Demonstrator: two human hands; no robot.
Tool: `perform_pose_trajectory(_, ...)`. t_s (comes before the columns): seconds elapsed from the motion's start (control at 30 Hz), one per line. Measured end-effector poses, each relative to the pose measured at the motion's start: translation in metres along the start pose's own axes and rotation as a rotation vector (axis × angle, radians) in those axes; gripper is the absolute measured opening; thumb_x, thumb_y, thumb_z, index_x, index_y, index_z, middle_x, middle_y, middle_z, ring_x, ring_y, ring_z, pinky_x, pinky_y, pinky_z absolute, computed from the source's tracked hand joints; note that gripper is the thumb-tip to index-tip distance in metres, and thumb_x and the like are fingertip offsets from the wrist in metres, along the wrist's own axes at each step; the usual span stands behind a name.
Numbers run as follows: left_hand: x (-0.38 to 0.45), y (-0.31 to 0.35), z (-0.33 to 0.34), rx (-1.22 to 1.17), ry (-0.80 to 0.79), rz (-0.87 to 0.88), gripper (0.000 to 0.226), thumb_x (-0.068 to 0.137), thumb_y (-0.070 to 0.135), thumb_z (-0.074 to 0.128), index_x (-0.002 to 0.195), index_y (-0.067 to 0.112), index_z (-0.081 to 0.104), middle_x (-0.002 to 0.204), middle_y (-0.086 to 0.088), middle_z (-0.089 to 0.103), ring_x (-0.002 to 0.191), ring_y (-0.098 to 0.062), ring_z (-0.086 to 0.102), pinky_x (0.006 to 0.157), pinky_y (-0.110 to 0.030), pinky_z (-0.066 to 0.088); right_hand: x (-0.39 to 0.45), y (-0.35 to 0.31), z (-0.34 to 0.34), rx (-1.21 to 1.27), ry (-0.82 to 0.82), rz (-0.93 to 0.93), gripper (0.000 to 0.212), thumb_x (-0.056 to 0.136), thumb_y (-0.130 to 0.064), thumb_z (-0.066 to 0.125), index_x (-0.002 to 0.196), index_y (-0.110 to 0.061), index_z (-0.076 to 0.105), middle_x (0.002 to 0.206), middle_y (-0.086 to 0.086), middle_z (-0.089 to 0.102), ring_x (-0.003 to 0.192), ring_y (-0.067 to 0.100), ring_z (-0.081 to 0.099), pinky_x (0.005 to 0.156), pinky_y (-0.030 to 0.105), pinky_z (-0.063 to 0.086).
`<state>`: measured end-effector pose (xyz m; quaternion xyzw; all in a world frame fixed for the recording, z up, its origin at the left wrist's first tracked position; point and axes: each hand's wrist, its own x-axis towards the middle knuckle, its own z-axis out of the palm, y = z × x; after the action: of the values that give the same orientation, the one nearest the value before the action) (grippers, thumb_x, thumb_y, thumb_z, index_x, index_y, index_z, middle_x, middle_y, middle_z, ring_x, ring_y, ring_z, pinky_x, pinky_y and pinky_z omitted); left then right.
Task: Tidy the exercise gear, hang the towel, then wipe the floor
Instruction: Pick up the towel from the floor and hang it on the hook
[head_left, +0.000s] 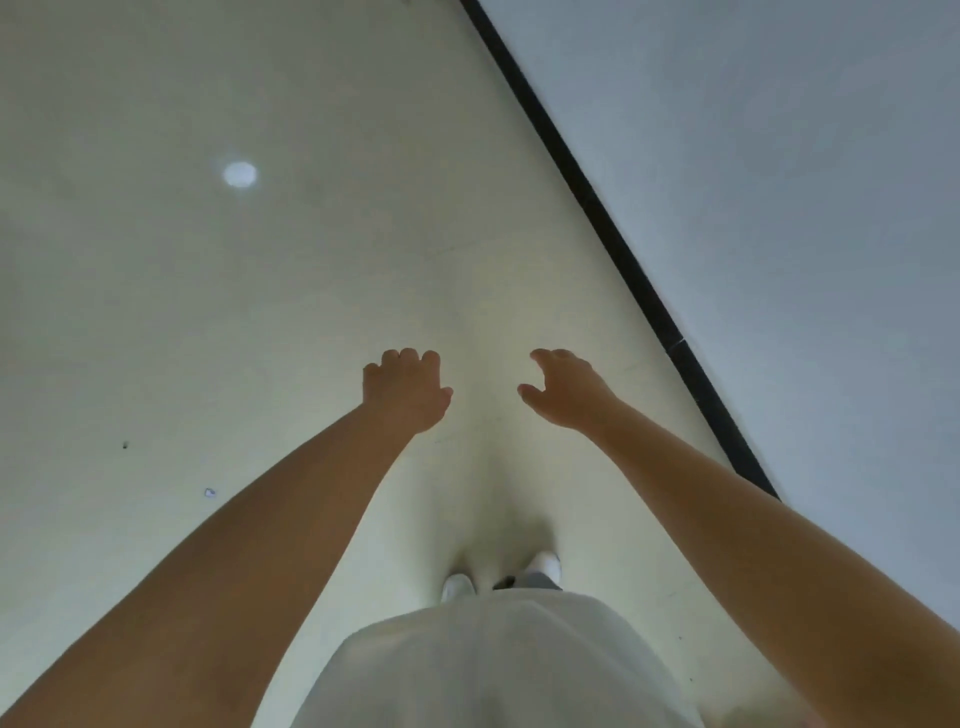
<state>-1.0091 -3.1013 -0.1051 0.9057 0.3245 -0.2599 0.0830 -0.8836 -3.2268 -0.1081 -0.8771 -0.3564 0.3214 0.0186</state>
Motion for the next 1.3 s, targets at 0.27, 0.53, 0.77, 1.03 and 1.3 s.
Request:
perform_pose_trajectory(0.27,0.107,-0.094,-0.052,-0.045,-0.042,-0.109,0.046,0.098,0.041,0.036,0.133,0.01,0.039,0.134,-0.012,0.046,0.124,-0.028,0.045,0.098,-0.038,0.039,0.143,-0.093,-0.037,-0.091,-0.094,-0.117,0.053,0.094,-0.033,0.045,0.14,-0.01,0.034,0.14,0.014,0.042,0.128,0.031,0.041,0.104,0.041,0.04)
perform_pose_trajectory(0.53,0.247,-0.182,-0.155,-0.121,-0.038,-0.189,0.047,0.099,0.039,0.036,0.134,0.009,0.038,0.135,-0.012,0.045,0.125,-0.028,0.042,0.098,-0.038,0.038,0.308,-0.199,-0.127,-0.134,-0.109,-0.19,0.054,0.094,-0.036,0.044,0.14,-0.011,0.033,0.14,0.014,0.042,0.129,0.031,0.041,0.104,0.043,0.039)
perform_pose_trajectory(0.77,0.351,-0.269,-0.208,-0.172,-0.071,-0.211,0.044,0.098,0.038,0.037,0.131,0.009,0.04,0.132,-0.012,0.047,0.124,-0.028,0.044,0.097,-0.037,0.039,0.429,-0.288,-0.18,-0.208,-0.144,-0.238,0.054,0.094,-0.035,0.044,0.141,-0.01,0.032,0.14,0.015,0.041,0.13,0.032,0.04,0.105,0.043,0.039)
perform_pose_trajectory(1.03,0.496,-0.393,-0.291,-0.115,-0.067,-0.133,0.044,0.098,0.038,0.037,0.132,0.01,0.04,0.134,-0.011,0.046,0.125,-0.028,0.044,0.098,-0.037,0.039,0.58,-0.39,-0.257,-0.16,-0.085,-0.126,0.053,0.094,-0.034,0.044,0.14,-0.011,0.034,0.14,0.014,0.042,0.13,0.032,0.041,0.105,0.043,0.039)
perform_pose_trajectory(1.3,0.643,-0.475,-0.385,-0.067,-0.053,-0.074,0.043,0.098,0.037,0.036,0.132,0.009,0.039,0.133,-0.012,0.046,0.124,-0.028,0.044,0.097,-0.037,0.04,0.716,-0.459,-0.335,-0.093,-0.062,-0.053,0.054,0.095,-0.032,0.044,0.142,-0.011,0.031,0.143,0.015,0.039,0.132,0.032,0.038,0.108,0.042,0.036)
